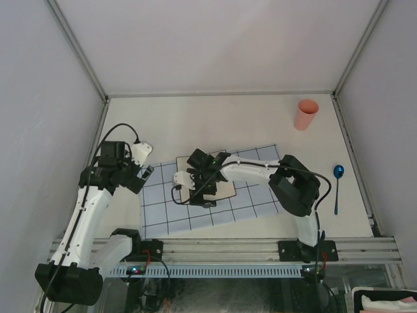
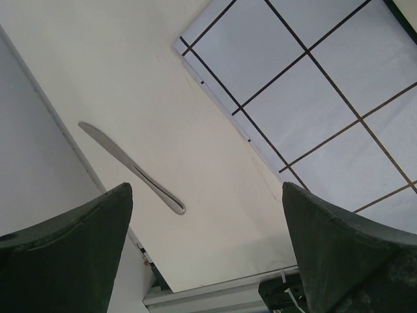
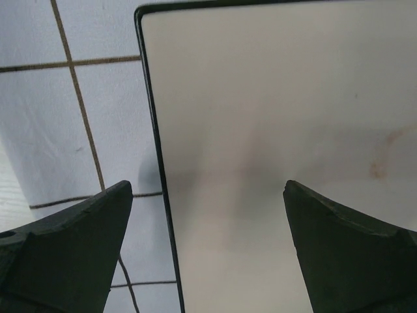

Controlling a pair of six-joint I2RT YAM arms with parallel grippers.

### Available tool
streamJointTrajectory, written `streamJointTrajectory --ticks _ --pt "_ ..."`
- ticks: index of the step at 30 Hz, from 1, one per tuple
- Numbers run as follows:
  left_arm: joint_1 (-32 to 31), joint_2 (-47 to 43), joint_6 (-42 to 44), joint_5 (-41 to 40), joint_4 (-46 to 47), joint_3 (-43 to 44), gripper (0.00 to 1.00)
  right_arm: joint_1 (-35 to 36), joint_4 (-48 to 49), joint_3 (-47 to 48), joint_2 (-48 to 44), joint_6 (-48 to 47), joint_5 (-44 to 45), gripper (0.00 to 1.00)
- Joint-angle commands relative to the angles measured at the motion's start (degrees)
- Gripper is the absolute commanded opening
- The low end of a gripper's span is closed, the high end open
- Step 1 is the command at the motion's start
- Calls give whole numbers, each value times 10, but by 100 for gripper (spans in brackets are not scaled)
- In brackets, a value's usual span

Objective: Set the dinner table for one person
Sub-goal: Adjust the napkin at the center of the board.

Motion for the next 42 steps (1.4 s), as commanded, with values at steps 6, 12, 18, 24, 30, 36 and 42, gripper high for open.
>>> streamJointTrajectory --ticks 6,12,18,24,30,36,42 --pt "7 -47 -1 0 -21 3 100 9 27 71 61 10 -17 100" --pt "8 -75 0 -4 -35 4 100 -8 28 96 104 47 -33 100" --pt "8 -85 2 -10 -34 -4 100 -36 24 134 144 96 -83 100" --pt "8 -94 15 -26 -34 -15 100 -64 23 114 151 119 -126 100" --pt "9 -97 17 -23 -22 -15 100 -79 38 79 136 108 -119 100" --pt "8 -73 -8 20 -25 -8 100 -73 28 79 110 106 -114 100" --pt "8 -74 -29 36 8 -55 100 -46 37 26 37 94 -85 100"
